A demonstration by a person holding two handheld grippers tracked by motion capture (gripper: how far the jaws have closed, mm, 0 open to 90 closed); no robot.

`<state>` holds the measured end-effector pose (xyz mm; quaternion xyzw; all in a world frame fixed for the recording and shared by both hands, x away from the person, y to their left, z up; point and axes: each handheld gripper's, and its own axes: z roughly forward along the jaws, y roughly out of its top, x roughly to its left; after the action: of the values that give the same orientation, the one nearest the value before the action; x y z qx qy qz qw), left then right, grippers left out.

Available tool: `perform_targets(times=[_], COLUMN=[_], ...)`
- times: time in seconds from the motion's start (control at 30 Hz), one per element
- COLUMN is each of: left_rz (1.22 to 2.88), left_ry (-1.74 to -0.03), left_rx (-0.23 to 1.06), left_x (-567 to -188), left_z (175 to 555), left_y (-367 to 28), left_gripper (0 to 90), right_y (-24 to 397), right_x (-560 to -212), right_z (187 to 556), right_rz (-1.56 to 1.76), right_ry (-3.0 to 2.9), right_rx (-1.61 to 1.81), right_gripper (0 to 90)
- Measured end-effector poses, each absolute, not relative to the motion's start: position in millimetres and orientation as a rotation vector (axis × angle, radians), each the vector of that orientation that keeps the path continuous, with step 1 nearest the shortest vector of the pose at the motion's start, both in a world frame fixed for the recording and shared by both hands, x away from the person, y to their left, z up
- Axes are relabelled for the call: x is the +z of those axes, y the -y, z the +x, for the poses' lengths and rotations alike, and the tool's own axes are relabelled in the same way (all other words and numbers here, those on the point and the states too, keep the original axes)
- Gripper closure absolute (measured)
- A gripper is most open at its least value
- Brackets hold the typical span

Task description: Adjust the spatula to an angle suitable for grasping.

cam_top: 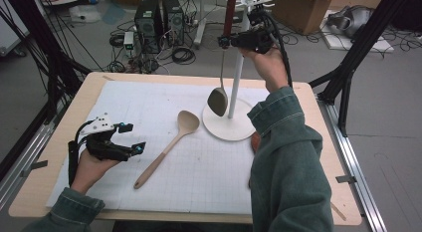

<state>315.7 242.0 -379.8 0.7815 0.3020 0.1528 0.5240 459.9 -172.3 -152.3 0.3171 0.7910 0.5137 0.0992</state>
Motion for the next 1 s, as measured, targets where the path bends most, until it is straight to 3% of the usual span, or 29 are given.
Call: perform_targets(times=[0.73, 1.0], left_rz=[1.871, 1.871], left_ry=[-0.72, -0.72], left_rx=[0.37, 0.371], left_x=[-379.1, -378.8], left_z=[315.8, 316.0], left_y=[-242.8, -244.1], left_gripper=[14.1, 14.1], right_y=[183.6, 189.1], right_x=[-161.3, -159.6], right_z=[454.4, 448.0], right_rz=[0.973, 0.938], right_ry=[-2.27, -2.248], right_rx=[1.487, 1.51], right_gripper=[71.8, 67.4])
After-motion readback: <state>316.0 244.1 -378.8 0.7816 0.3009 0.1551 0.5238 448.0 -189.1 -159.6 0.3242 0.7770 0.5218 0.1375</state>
